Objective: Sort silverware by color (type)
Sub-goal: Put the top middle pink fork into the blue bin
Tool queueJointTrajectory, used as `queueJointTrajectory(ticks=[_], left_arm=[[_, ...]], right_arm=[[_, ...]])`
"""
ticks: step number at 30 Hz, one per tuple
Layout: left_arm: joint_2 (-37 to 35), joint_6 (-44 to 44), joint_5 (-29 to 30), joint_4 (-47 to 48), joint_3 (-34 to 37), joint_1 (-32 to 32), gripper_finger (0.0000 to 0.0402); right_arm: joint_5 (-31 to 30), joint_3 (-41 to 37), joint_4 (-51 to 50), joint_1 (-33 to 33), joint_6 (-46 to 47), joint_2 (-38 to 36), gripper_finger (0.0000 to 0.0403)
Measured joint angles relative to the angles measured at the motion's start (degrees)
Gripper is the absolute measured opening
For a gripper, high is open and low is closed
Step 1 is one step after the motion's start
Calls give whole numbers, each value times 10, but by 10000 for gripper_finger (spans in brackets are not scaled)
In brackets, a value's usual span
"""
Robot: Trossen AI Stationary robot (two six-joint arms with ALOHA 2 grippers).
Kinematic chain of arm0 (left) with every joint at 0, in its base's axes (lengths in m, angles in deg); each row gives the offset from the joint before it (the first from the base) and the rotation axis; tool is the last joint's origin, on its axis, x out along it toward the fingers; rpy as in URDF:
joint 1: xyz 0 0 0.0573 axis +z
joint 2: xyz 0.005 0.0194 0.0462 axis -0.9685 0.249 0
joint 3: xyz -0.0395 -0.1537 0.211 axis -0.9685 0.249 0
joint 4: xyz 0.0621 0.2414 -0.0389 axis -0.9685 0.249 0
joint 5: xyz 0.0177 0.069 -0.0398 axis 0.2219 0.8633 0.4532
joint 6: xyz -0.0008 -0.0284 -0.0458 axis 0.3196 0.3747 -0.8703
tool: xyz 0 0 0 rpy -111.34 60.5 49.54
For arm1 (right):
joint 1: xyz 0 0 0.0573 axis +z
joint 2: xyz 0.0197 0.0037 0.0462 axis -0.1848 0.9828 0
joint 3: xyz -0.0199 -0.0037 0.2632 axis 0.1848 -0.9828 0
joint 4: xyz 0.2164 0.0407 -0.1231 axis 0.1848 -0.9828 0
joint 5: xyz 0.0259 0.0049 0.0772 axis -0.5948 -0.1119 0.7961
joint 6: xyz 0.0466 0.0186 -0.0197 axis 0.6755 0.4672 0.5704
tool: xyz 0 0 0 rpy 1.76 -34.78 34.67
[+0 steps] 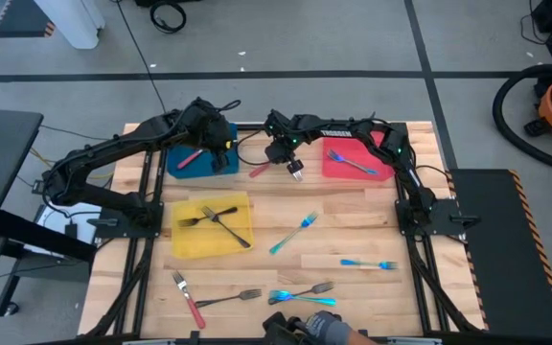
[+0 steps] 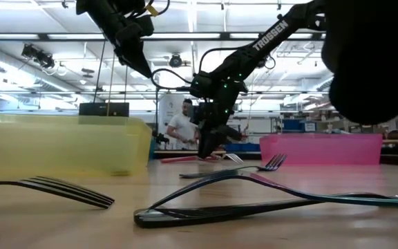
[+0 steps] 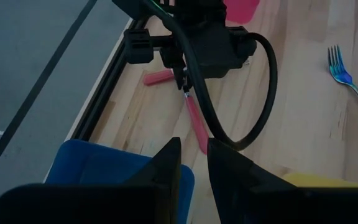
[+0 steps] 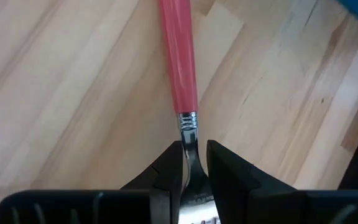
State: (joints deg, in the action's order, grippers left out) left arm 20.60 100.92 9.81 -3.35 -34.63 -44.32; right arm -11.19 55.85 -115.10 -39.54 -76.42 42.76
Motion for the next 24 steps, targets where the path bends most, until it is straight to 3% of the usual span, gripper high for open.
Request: queueJointTrajectory(ticks=[24], left_arm=[[0, 0, 0, 0, 0, 0, 78]], right_arm=[[-28, 0, 15, -1, 15, -2, 6]])
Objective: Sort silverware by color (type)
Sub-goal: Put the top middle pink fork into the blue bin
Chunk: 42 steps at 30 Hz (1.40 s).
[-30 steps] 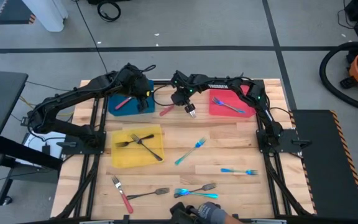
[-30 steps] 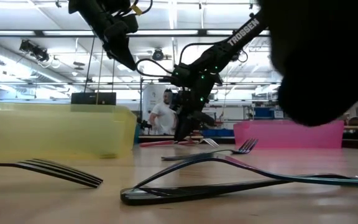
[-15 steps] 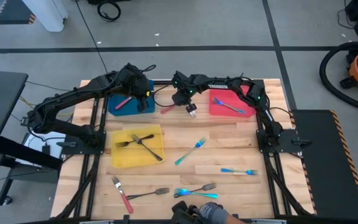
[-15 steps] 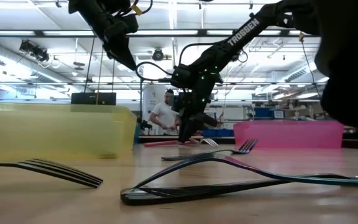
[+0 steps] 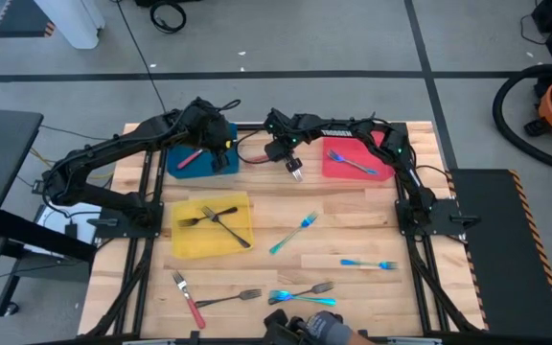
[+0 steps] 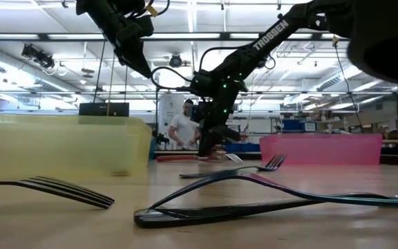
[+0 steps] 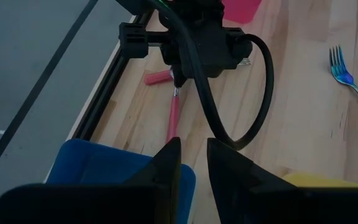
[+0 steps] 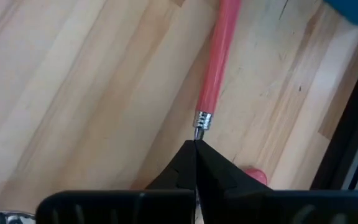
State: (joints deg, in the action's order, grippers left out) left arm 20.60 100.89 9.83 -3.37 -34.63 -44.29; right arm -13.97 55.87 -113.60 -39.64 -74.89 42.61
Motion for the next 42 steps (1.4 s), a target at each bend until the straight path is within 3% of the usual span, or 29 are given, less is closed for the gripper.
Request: queueJointTrajectory(ticks=[11, 23, 32, 42], left_arm=[[0, 0, 0, 0, 0, 0, 78], [0, 0, 0, 0, 0, 0, 78], [2, 0, 0, -1, 0, 0, 78], [29, -11, 0, 5, 0, 3, 78]], right_arm=[[-30, 7, -10, 1, 29, 0, 2], [-5, 40, -87, -12, 32, 0, 7], [-3, 78, -96, -20, 110, 1, 2], [94, 132, -166, -30, 152, 1, 2]])
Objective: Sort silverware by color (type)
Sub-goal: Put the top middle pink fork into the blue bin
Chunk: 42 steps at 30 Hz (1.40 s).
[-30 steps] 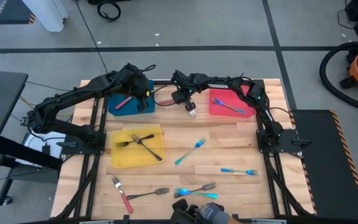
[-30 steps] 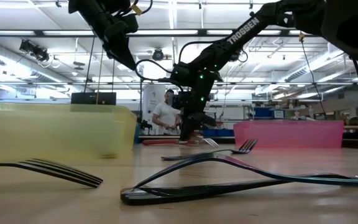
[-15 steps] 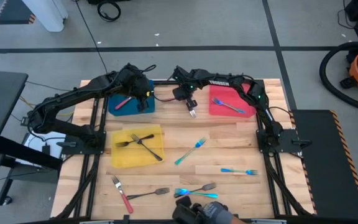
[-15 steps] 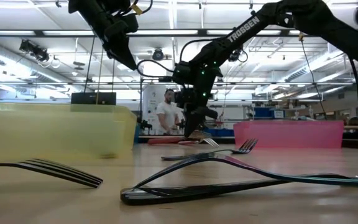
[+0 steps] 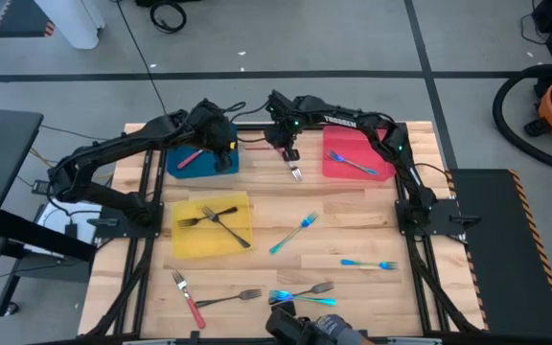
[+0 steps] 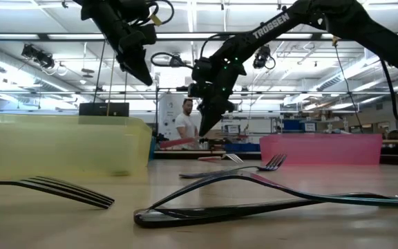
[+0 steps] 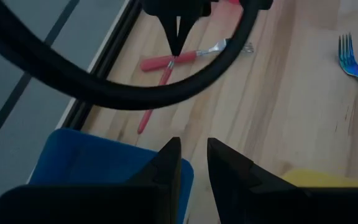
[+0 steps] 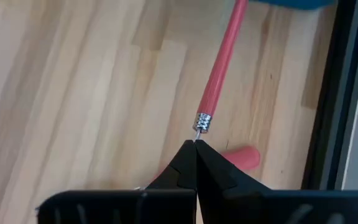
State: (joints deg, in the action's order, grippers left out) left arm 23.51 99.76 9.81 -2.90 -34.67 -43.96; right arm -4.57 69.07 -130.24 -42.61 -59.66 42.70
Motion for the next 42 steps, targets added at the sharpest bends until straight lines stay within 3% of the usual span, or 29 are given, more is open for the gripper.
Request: queueJointTrajectory(ticks=[10, 22, 30, 34, 39, 42], left_arm=[[0, -3, 0, -5, 11, 46, 78], [1, -6, -16, -60, 65, 99, 78], [4, 0, -18, -73, 65, 106, 122], [12, 46, -29, -100, 65, 92, 146], [32, 146, -27, -122, 65, 65, 150], [50, 153, -17, -146, 65, 56, 150]], right_arm=[[-6, 0, -29, -2, 1, -3, 1], [-4, 0, -32, -2, 4, -71, 0], [-3, 0, -26, -2, 1, -85, 1], [-3, 0, -26, -2, 0, -85, 1], [0, 0, -35, 9, 0, -86, 1], [2, 0, -45, 18, 0, -86, 1]])
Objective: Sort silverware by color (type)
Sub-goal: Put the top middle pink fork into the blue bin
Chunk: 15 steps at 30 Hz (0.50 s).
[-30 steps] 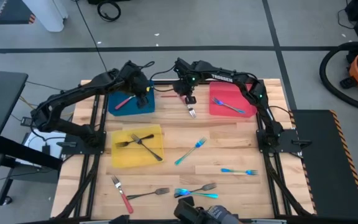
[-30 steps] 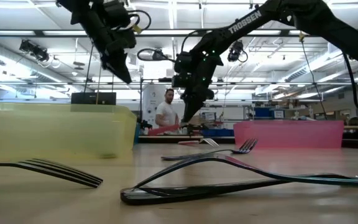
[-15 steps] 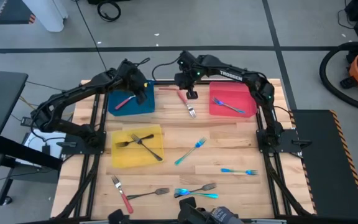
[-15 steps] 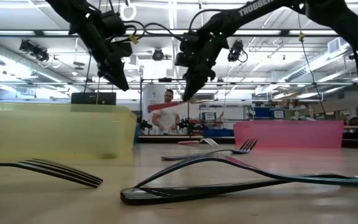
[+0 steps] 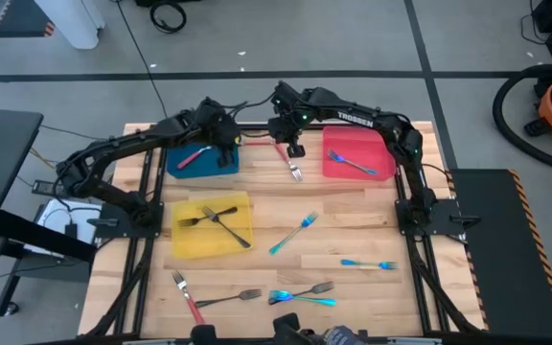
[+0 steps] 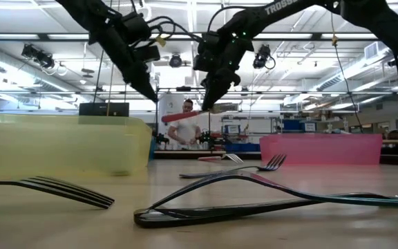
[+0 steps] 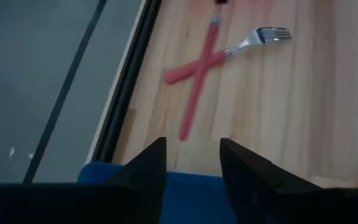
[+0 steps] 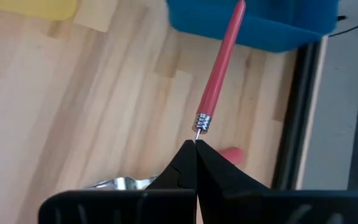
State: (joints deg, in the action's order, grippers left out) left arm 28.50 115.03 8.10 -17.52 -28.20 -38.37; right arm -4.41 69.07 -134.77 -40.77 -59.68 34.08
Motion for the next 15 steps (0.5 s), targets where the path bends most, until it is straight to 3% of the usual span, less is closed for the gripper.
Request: queueJointTrajectory(ticks=[15], left_arm=[[78, 11, 2, -37, -6, -45, 151]], right_arm=[[-4, 33, -17, 35, -2, -1, 1]])
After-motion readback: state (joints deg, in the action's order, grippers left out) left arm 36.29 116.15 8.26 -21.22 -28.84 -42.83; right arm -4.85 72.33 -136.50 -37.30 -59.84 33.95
